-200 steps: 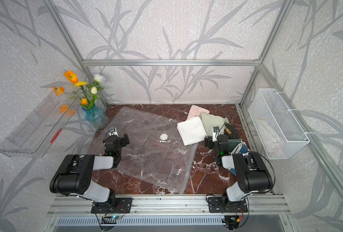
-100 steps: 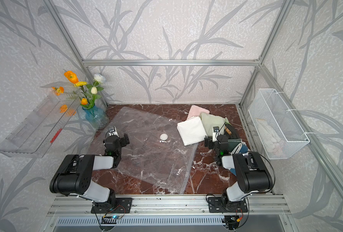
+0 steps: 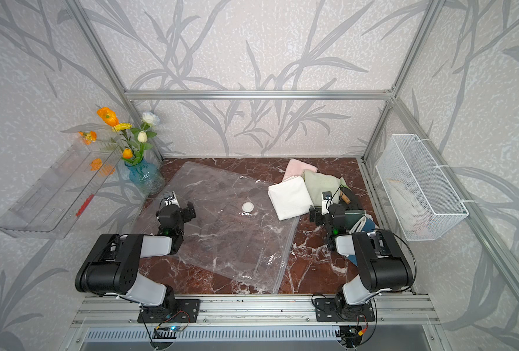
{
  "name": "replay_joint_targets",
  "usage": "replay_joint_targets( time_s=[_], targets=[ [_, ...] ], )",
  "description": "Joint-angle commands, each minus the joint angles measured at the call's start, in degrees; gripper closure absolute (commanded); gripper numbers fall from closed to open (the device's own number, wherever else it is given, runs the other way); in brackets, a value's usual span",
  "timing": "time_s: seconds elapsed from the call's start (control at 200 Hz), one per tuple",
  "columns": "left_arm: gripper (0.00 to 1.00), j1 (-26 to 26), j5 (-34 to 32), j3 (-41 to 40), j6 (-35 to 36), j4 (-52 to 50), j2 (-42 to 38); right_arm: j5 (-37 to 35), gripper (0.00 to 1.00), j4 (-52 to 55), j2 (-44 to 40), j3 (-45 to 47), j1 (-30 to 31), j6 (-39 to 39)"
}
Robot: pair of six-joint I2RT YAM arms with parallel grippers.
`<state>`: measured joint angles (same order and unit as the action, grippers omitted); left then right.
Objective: Place the folded towel into the vacuum bag
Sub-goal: Adjust the vacuum bag at the center of the board.
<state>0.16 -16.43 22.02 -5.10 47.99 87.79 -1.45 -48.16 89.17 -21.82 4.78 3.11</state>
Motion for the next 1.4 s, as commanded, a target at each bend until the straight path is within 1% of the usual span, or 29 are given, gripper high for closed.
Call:
replay_joint_targets(
  time_s=[0.0, 0.045, 0.075, 0.12, 0.165, 0.205, 0.235, 0.32, 0.365, 0.43, 0.465, 0.48, 0.5, 0.545, 0.56, 0.575, 0.63, 0.665, 0.695, 0.73, 0.775, 0.825, 0.87, 0.955, 0.995, 1.07, 1.17, 1.28, 1.395],
  targets=[
    [0.01, -0.1, 0.5, 1.8, 1.2, -3.6, -4.2, -0.6, 0.01, -0.6, -1.1, -1.1, 0.1, 0.3],
    [0.01, -0.1, 1.3, 4.6, 0.8, -14.2, -8.9, -2.0, 0.01, -2.1, -1.5, -1.0, 0.4, 0.3],
    [0.01, -0.3, 0.9, 5.8, 0.4, -18.5, -11.4, -3.4, 0.01, 0.9, -3.1, -1.7, 1.0, 0.5],
    [0.01, -1.3, -2.1, 6.4, -1.0, -21.5, -14.7, -5.3, 0.01, 9.7, -6.7, -4.3, 1.6, 0.4],
    [0.01, -1.8, -2.9, 7.0, -4.0, -25.4, -18.2, -7.3, 0.01, 21.0, -10.2, -8.1, 2.2, -0.8],
    [0.01, -2.2, -3.3, 8.0, -5.7, -29.5, -21.3, -9.9, 0.01, 27.8, -12.8, -11.4, 2.7, -3.2],
    [0.01, -3.0, -4.9, 9.0, -6.9, -33.3, -23.5, -12.2, 0.01, 34.5, -14.3, -13.9, 3.5, -5.2],
    [0.01, -5.1, -6.4, 12.0, -7.4, -42.1, -29.4, -18.5, 0.01, 51.1, -17.5, -21.2, 6.5, -9.8],
    [0.01, -5.6, -6.1, 14.0, -9.1, -47.1, -32.1, -19.7, 0.01, 58.5, -19.2, -24.3, 8.0, -13.5],
    [0.01, -5.8, -3.3, 15.8, -11.1, -51.3, -35.3, -15.4, 0.01, 63.6, -21.3, -26.6, 8.5, -20.3],
    [0.01, -5.8, -0.8, 15.8, -12.1, -51.8, -36.8, -14.7, 0.01, 65.5, -22.2, -26.6, 8.5, -28.7],
    [0.01, -5.8, 0.3, 15.6, -12.6, -51.6, -37.3, -13.2, 0.0, 66.3, -22.6, -26.4, 8.3, -32.3],
    [0.01, -5.8, 1.3, 15.3, -13.7, -50.8, -38.0, -7.9, 0.0, 65.1, -23.1, -25.7, 7.3, -33.8],
    [0.01, -5.7, 3.4, 14.8, -17.6, -50.5, -39.4, 9.0, 0.0, 58.1, -24.1, -22.6, 4.5, -32.7],
    [0.01, -5.7, 4.1, 14.7, -19.5, -50.7, -39.9, 12.6, 0.01, 55.6, -24.3, -21.5, 4.2, -33.0],
    [0.01, -5.7, 4.5, 14.6, -21.7, -51.0, -40.4, 14.7, 0.03, 54.3, -24.5, -21.0, 4.2, -33.6],
    [0.01, -5.5, 5.9, 14.1, -28.6, -52.2, -42.2, 16.7, 0.08, 54.6, -24.5, -20.7, 5.0, -36.1],
    [0.01, -5.0, 8.7, 13.8, -28.7, -51.7, -43.3, 17.1, 0.09, 56.2, -24.2, -21.5, 6.2, -36.1],
    [0.01, -4.7, 11.5, 13.7, -27.9, -51.3, -44.0, 16.0, 0.1, 58.3, -23.7, -22.6, 7.7, -35.1],
    [0.01, -4.6, 13.2, 14.1, -28.2, -51.7, -44.0, 12.9, 0.11, 62.4, -23.0, -24.4, 10.1, -33.4],
    [0.03, -4.6, 14.5, 16.1, -29.5, -55.2, -42.9, 8.8, 0.11, 66.2, -22.0, -26.7, 13.9, -30.5],
    [0.07, -4.8, 17.1, 18.6, -29.6, -59.3, -41.0, 4.7, 0.11, 68.9, -20.3, -28.7, 18.4, -27.9],
    [0.08, -5.7, 19.1, 20.1, -29.6, -62.0, -38.9, 1.0, 0.11, 70.8, -17.9, -30.6, 22.6, -25.8],
    [0.08, -8.7, 20.7, 21.5, -29.3, -66.0, -35.5, -2.1, 0.14, 73.5, -11.2, -34.8, 29.8, -23.3],
    [0.08, -11.1, 19.5, 22.5, -28.8, -67.9, -34.0, -2.0, 0.16, 74.9, -7.3, -37.6, 32.0, -22.9],
    [0.08, -17.0, 16.5, 23.7, -27.8, -69.9, -31.4, -0.9, 0.21, 77.3, -0.7, -42.7, 33.5, -23.3],
    [0.08, -24.2, 14.1, 24.9, -28.4, -70.9, -27.8, 0.9, 0.33, 78.0, 6.1, -48.1, 33.5, -25.0],
    [0.07, -29.9, 12.4, 25.9, -29.2, -71.3, -23.4, 2.8, 0.5, 77.9, 11.8, -53.0, 33.5, -24.6],
    [0.08, -35.8, 11.5, 27.3, -30.6, -72.6, -18.5, 2.2, 0.58, 78.2, 15.7, -56.0, 33.0, -25.0]
  ],
)
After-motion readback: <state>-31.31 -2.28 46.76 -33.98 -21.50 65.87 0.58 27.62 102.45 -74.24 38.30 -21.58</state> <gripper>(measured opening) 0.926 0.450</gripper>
